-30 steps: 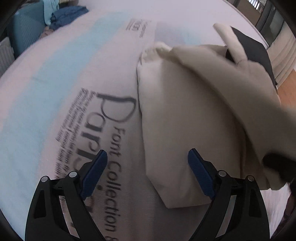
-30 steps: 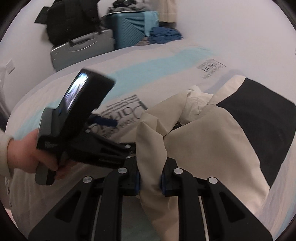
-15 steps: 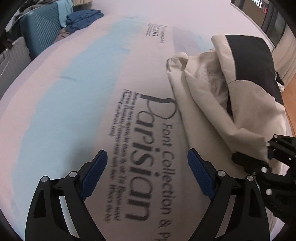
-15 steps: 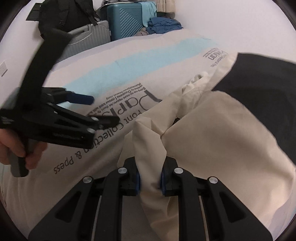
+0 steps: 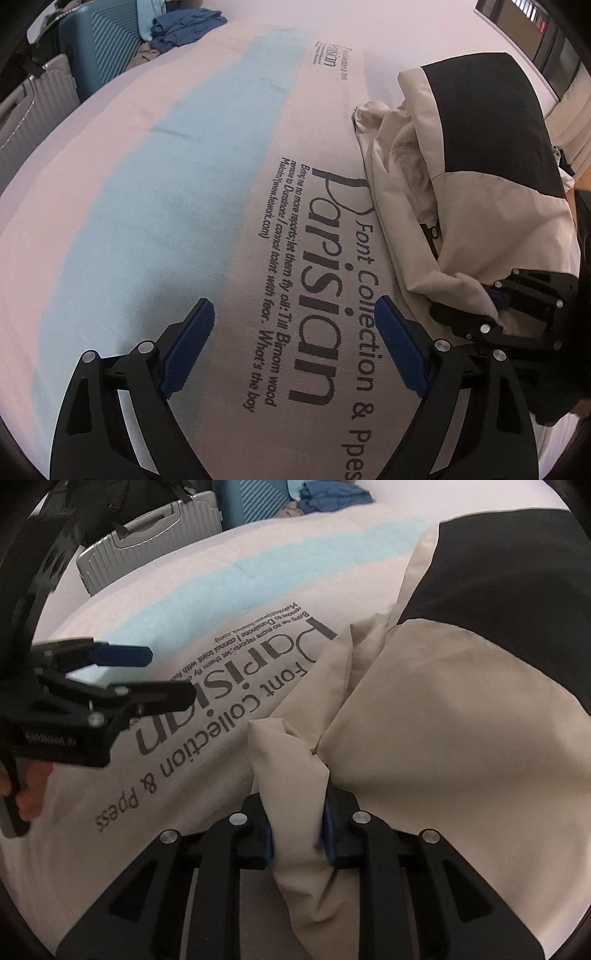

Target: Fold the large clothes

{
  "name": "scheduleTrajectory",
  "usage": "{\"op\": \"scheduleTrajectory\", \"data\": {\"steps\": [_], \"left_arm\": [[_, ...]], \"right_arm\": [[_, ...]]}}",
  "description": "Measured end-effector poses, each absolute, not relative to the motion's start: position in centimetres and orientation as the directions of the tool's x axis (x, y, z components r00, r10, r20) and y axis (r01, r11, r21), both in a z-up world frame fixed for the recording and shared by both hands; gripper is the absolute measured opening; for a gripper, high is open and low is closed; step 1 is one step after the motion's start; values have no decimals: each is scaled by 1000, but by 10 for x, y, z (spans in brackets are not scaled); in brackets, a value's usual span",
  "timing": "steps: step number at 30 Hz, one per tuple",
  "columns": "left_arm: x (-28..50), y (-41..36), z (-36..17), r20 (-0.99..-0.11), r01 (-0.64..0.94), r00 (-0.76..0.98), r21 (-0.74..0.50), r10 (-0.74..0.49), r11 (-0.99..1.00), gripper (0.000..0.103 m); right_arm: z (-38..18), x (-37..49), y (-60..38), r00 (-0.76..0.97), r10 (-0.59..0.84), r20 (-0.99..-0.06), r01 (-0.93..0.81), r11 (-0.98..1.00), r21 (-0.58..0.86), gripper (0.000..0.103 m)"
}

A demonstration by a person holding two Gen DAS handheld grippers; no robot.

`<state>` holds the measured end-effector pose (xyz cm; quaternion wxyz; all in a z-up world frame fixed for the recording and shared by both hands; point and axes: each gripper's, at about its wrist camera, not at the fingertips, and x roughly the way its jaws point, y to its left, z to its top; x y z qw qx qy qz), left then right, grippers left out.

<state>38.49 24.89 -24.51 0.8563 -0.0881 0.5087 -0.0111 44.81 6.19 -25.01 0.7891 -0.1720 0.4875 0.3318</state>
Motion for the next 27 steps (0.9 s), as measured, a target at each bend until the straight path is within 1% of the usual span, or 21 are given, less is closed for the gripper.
{"op": "scheduleTrajectory", "data": {"steps": [3,5,6,7,10,11,13,14,16,17,18,19,20,21,23,25,26,27], "left_arm": [[378,242,-242,-874,-80,474,-161,-105,984,87],[374,237,-240,-878,-98,467,-168,-104,981,87],[372,238,-238,-880,-114,464,-174,-103,978,87],[372,238,-237,-880,-121,463,-178,-103,977,87],[373,241,-231,-877,-128,471,-176,-97,976,87],[373,241,-228,-875,-125,474,-177,-98,976,87],[376,235,-220,-870,-110,483,-173,-99,979,87],[378,232,-218,-868,-98,485,-173,-105,980,87],[383,218,-207,-858,-52,501,-162,-115,985,87],[386,213,-203,-853,-33,507,-163,-124,986,87],[390,204,-198,-845,-5,514,-176,-148,984,87],[395,194,-192,-836,22,521,-187,-171,982,87],[400,188,-189,-830,38,527,-191,-182,981,87],[406,178,-184,-820,63,534,-206,-207,977,87],[423,155,-177,-802,111,537,-242,-263,964,87],[439,136,-171,-783,169,523,-292,-337,941,87],[449,124,-167,-769,201,510,-330,-386,922,88],[457,117,-164,-752,228,491,-375,-439,898,88]], "right_arm": [[-244,461,57,228,374,-899,-655,742,143,23],[-234,469,50,175,417,-892,-618,752,231,35],[-229,471,45,144,453,-880,-595,750,289,46],[-221,472,39,135,481,-866,-569,754,330,51],[-198,468,26,157,527,-835,-564,742,362,57],[-193,468,21,161,532,-831,-556,745,368,57],[-180,470,-1,171,576,-800,-518,743,424,57],[-172,470,-11,203,578,-790,-503,754,423,57],[-143,467,-41,270,621,-736,-482,749,455,62],[-125,465,-61,321,620,-715,-467,761,450,62],[-110,463,-78,382,596,-706,-455,787,417,66],[-100,463,-94,442,549,-710,-434,823,367,67],[-96,469,-120,513,447,-733,-367,886,284,67],[-101,478,-137,528,401,-749,-322,910,260,67],[-130,505,-169,476,340,-811,-225,939,262,67],[-156,529,-191,427,329,-842,-158,944,289,67],[-162,536,-193,416,309,-855,-154,951,269,68],[-166,543,-190,400,345,-849,-184,938,294,68]]}}
